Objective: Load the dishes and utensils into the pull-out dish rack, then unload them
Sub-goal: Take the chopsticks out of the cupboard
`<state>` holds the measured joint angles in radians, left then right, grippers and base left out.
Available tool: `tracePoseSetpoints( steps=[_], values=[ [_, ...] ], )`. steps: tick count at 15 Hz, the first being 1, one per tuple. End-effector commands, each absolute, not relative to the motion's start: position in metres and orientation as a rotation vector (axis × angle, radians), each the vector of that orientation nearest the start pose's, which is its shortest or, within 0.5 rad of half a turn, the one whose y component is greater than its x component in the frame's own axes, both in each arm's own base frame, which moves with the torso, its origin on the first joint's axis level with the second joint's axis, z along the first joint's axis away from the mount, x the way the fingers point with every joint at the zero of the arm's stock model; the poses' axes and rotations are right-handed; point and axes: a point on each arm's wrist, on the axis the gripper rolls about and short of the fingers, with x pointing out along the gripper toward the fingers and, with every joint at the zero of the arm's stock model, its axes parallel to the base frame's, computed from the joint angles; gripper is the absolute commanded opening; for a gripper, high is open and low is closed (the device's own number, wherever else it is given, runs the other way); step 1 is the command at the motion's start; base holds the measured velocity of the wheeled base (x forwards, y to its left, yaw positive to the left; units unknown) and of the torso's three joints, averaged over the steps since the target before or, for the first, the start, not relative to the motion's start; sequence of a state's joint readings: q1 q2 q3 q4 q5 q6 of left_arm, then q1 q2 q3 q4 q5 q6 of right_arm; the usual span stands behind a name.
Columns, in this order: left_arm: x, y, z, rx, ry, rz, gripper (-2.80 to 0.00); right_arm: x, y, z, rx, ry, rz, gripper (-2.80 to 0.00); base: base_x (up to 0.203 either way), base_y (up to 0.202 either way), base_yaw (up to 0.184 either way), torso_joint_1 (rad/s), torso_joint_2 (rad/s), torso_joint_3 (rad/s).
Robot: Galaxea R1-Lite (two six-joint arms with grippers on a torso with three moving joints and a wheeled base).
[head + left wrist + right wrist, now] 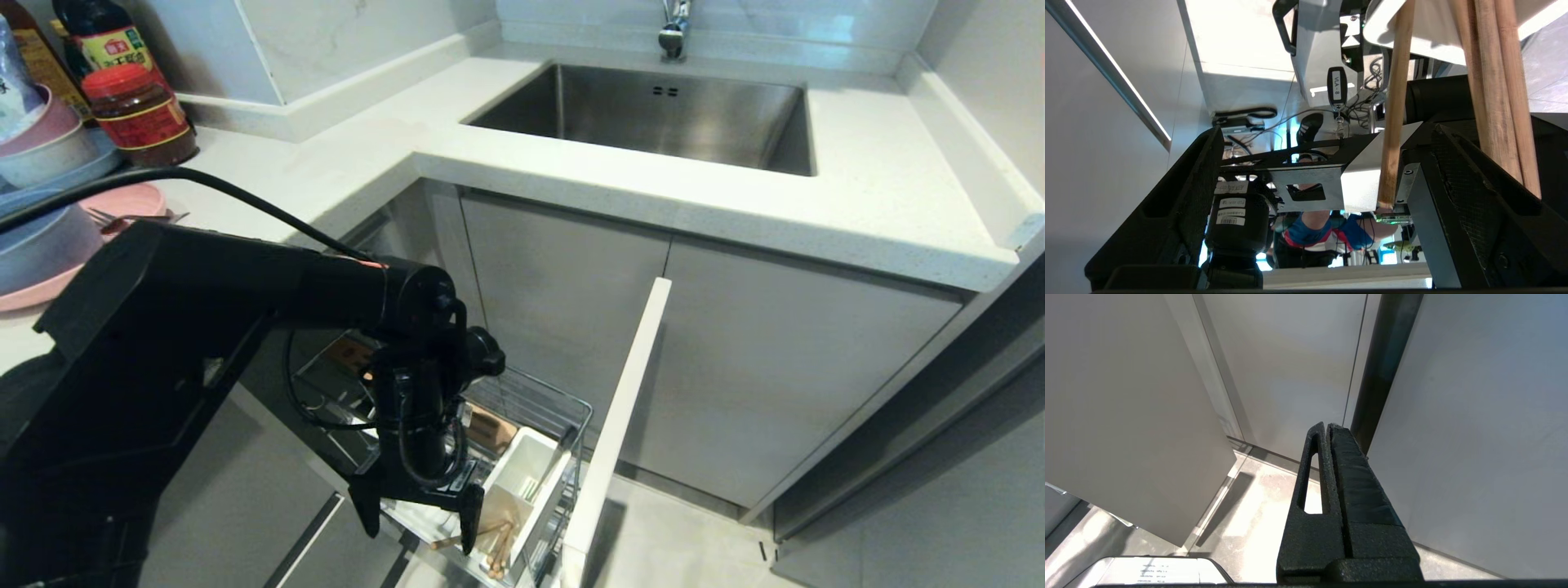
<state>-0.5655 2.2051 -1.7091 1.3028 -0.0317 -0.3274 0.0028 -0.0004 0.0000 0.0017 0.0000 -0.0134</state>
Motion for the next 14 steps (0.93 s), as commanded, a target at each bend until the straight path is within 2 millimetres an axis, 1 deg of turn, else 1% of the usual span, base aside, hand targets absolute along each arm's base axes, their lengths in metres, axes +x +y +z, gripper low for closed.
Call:
tracePoseSetpoints(
  steps=[1,4,7,14],
  values=[
    [0.292,-0.187,0.118,0.254,1.805,-0.122,0.0,-0.023,0.0,0.075,-0.014,0.002,0.003,-2.8,0.0,0.0,0.0,0.0,0.0,0.0],
    [0.296,-0.191,0.106,0.261,1.822,-0.117,0.0,-0.023,0.0,0.075,-0.014,0.002,0.003,-2.8,0.0,0.0,0.0,0.0,0.0,0.0],
    [0.297,-0.194,0.099,0.273,1.835,-0.117,0.0,-0.023,0.0,0.075,-0.014,0.002,0.003,-2.8,0.0,0.0,0.0,0.0,0.0,0.0],
    [0.295,-0.198,0.099,0.28,1.835,-0.125,0.0,-0.023,0.0,0.075,-0.014,0.002,0.003,-2.8,0.0,0.0,0.0,0.0,0.0,0.0]
  ],
)
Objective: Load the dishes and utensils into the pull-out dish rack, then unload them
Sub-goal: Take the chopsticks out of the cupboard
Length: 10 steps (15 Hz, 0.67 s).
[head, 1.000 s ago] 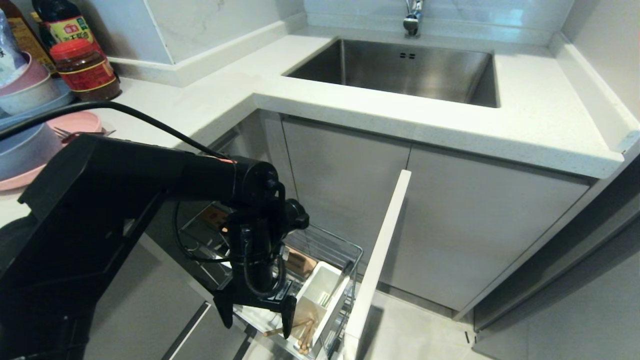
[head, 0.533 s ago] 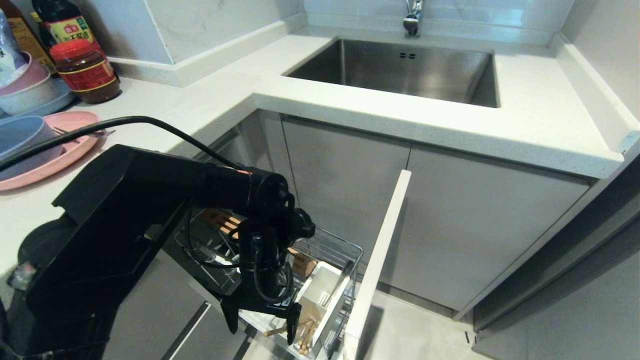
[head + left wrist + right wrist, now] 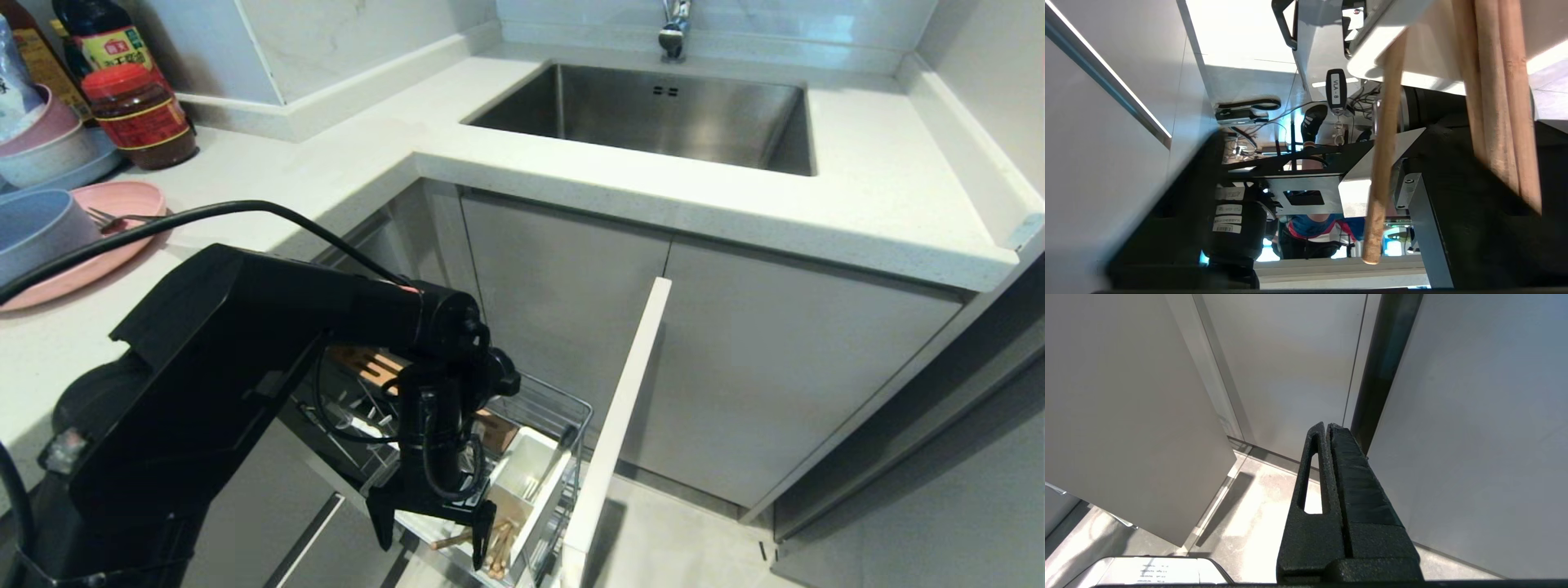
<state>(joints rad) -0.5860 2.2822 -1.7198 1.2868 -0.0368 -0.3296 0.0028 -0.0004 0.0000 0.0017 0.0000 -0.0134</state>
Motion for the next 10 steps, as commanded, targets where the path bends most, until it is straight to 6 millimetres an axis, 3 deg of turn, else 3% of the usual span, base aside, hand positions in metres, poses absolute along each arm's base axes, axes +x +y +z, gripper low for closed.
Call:
tracePoseSetpoints(
  steps=[1,10],
  values=[
    [0.2951,-0.1984,0.0986,0.281,1.834,-0.126,-2.8,-0.0228,-0.0001,0.0753,-0.014,0.002,0.003,-2.8,0.0,0.0,0.0,0.0,0.0,0.0],
    [0.2905,-0.2069,0.1012,0.255,1.849,-0.168,-2.8,-0.0228,-0.0001,0.0753,-0.014,0.002,0.003,-2.8,0.0,0.0,0.0,0.0,0.0,0.0]
  ],
)
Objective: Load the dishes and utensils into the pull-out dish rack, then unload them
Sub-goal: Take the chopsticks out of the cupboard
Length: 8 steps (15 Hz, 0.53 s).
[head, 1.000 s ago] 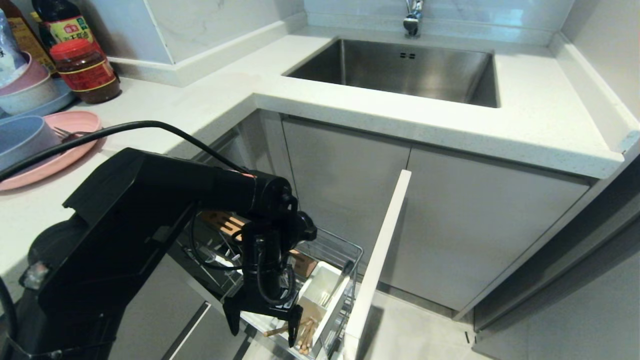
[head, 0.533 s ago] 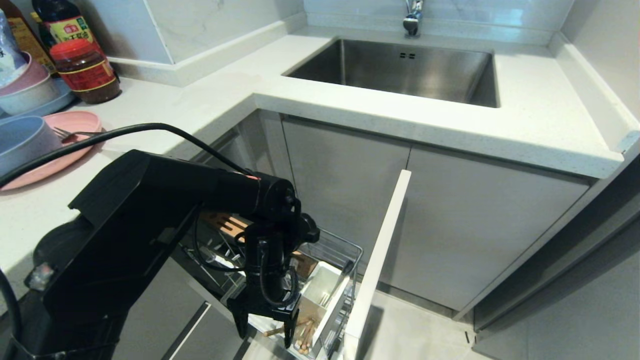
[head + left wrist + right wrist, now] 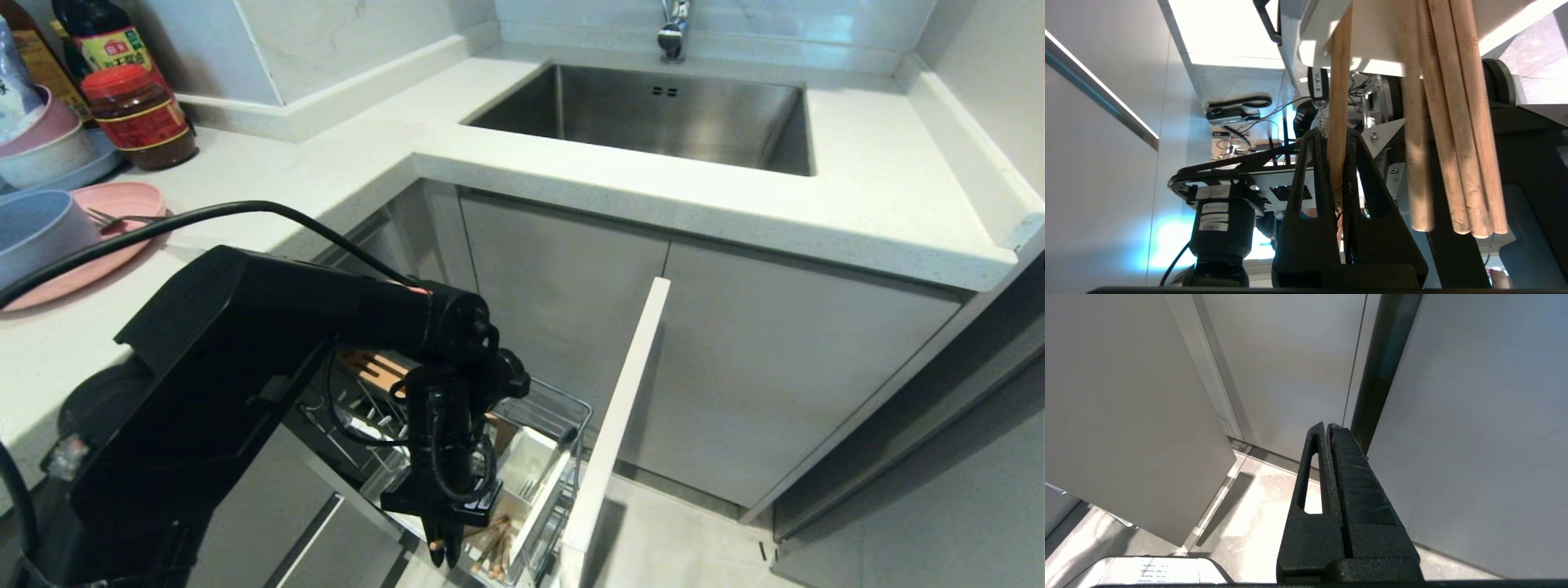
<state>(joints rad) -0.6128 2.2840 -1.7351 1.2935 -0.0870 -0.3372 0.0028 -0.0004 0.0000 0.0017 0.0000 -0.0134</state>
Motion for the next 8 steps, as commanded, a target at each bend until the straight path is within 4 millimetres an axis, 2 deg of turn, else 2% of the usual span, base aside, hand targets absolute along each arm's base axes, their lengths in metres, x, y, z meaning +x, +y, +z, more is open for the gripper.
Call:
tracePoseSetpoints(
  steps=[1,4,5,8],
  values=[
    [0.29,-0.207,0.102,0.255,1.848,-0.169,-2.8,-0.023,0.0,0.075,-0.014,0.002,0.003,-2.8,0.0,0.0,0.0,0.0,0.0,0.0],
    [0.29,-0.206,0.104,0.253,1.844,-0.171,-2.8,-0.023,0.0,0.075,-0.014,0.002,0.003,-2.8,0.0,0.0,0.0,0.0,0.0,0.0],
    [0.287,-0.205,0.111,0.246,1.829,-0.178,-2.8,-0.023,0.0,0.075,-0.014,0.002,0.003,-2.8,0.0,0.0,0.0,0.0,0.0,0.0],
    [0.272,-0.197,0.149,0.209,1.764,-0.221,-2.8,-0.023,0.0,0.075,-0.014,0.002,0.003,-2.8,0.0,0.0,0.0,0.0,0.0,0.0]
  ],
)
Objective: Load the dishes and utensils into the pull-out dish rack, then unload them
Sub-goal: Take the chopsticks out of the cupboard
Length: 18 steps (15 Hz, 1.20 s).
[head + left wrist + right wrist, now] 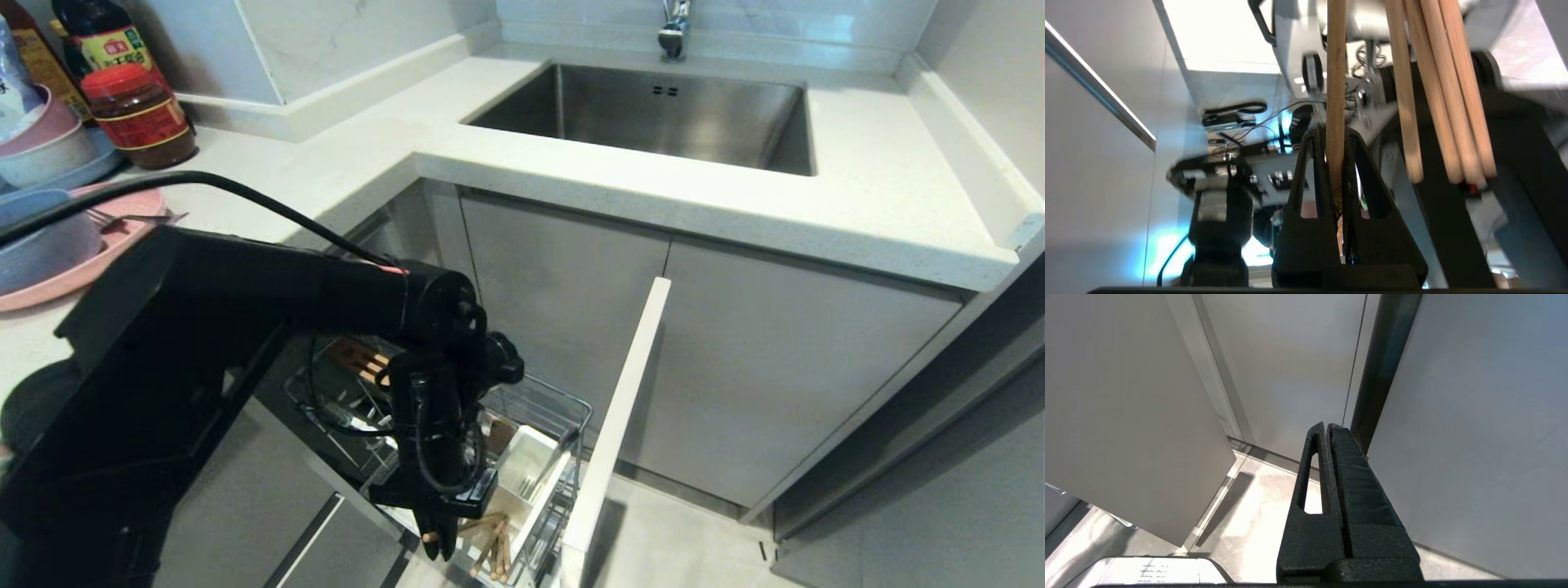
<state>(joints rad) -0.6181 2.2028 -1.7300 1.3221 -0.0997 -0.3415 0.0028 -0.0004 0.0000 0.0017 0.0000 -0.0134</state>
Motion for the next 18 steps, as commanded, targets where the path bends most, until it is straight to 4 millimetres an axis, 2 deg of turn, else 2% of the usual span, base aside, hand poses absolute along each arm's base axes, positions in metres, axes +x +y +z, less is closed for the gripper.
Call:
tracePoseSetpoints(
  steps=[1,6,13,15,18],
  values=[
    [0.264,-0.193,0.164,0.199,1.749,-0.237,-2.8,-0.023,0.0,0.075,-0.014,0.002,0.003,-2.8,0.0,0.0,0.0,0.0,0.0,0.0],
    [0.218,-0.17,0.23,0.179,1.664,-0.316,-2.8,-0.023,0.0,0.075,-0.014,0.002,0.003,-2.8,0.0,0.0,0.0,0.0,0.0,0.0],
    [0.166,-0.138,0.299,0.108,1.438,-0.433,-2.8,-0.023,0.0,0.075,-0.014,0.002,0.003,-2.8,0.0,0.0,0.0,0.0,0.0,0.0],
    [0.14,-0.12,0.334,0.0,1.295,-0.496,-2.8,-0.023,0.0,0.075,-0.014,0.002,0.003,-2.8,0.0,0.0,0.0,0.0,0.0,0.0],
    [0.103,-0.09,0.363,-0.097,1.104,-0.55,-2.8,-0.023,0.0,0.075,-0.014,0.002,0.003,-2.8,0.0,0.0,0.0,0.0,0.0,0.0]
  ],
)
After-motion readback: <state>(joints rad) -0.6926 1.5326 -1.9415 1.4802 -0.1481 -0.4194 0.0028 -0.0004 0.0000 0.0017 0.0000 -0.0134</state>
